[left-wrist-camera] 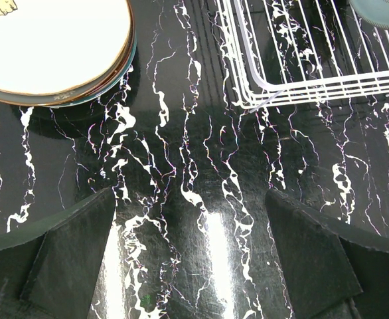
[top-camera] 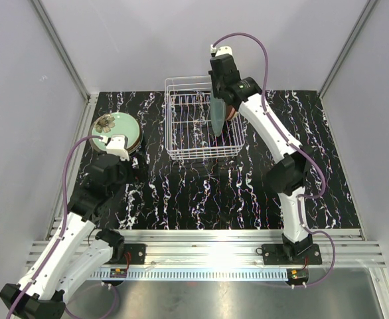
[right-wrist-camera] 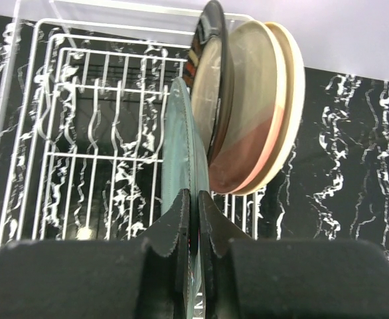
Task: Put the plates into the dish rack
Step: Insert the plate into the dish rack
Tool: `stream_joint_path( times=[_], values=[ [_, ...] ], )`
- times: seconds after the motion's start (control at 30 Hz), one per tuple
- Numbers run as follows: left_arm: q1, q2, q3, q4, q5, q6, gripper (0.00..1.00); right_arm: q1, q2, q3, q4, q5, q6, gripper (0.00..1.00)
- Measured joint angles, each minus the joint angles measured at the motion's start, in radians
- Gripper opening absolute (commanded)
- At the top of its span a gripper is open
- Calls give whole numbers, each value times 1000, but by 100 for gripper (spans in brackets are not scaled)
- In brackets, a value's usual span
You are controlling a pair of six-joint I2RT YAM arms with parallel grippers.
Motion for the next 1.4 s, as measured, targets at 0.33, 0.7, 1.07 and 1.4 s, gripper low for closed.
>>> stream_joint_path(
  times=[0.33, 0.7, 1.07, 1.4],
  values=[
    [0, 0, 0, 0, 5, 0, 99, 1, 41, 11, 42, 51, -6, 0],
    [0, 0, 0, 0, 8, 0, 99, 1, 134, 60, 144, 93, -26, 0],
    [0, 9, 0, 0, 19, 0, 99, -3, 211, 84, 267, 105, -55, 0],
    [0, 19, 0, 0, 21, 0, 99, -31, 226, 84, 314, 92, -36, 0]
  ],
)
